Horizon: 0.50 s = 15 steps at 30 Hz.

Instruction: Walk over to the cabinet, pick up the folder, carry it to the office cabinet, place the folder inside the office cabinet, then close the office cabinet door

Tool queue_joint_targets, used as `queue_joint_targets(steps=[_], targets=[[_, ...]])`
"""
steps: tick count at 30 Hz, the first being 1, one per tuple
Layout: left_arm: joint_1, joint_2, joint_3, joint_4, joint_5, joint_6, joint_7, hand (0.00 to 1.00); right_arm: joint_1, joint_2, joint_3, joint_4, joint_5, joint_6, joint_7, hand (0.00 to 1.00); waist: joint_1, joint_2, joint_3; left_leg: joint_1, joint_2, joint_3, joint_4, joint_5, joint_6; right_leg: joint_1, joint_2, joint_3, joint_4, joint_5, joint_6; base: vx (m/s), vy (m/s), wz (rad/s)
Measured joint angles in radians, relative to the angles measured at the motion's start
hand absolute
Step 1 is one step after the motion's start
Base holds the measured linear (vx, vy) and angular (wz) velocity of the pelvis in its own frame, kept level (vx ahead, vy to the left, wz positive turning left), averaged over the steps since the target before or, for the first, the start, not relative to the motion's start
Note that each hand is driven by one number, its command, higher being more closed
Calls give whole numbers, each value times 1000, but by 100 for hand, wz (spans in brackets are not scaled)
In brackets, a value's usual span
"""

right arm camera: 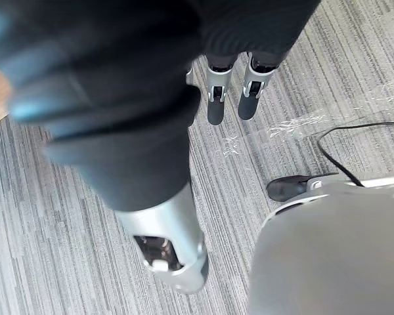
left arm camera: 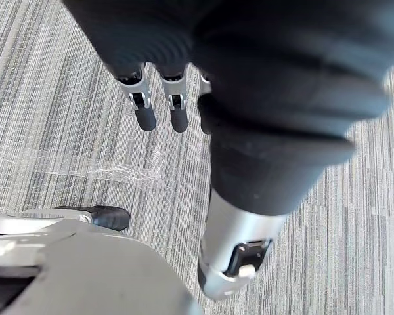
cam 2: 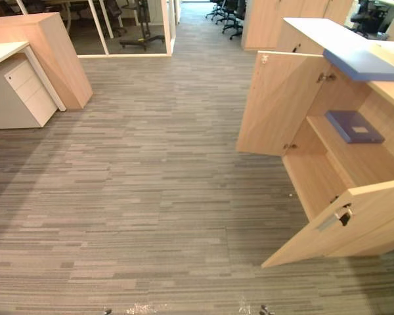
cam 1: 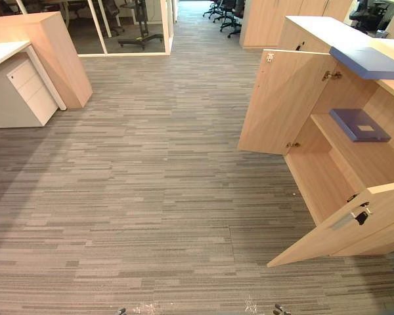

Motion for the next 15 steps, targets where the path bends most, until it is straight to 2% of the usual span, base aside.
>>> queue_joint_targets(steps=[1,3,15], targets=[[0,0,-1,0,-17,-1,-5,0,-9,3,-12,1,0,0,2,0,0,-1,4,1,0,1,-1,0,0,0,-1,-2,-1,1,15,0,0,0],[0,2,-2,0,-25,-4,-9,0,-13,10,-26,0,3,0,2,0,0,-1,5,1,-1,1,-3,-1,-1,1,-2,-7,-2,0,22,0,0,0],[7,5,-19,-1,-62,-14,-17,0,-29,19,-25,0,3,-1,3,0,0,-6,9,20,-5,3,-22,5,1,13,-6,-10,-7,0,23,-16,-1,-1]])
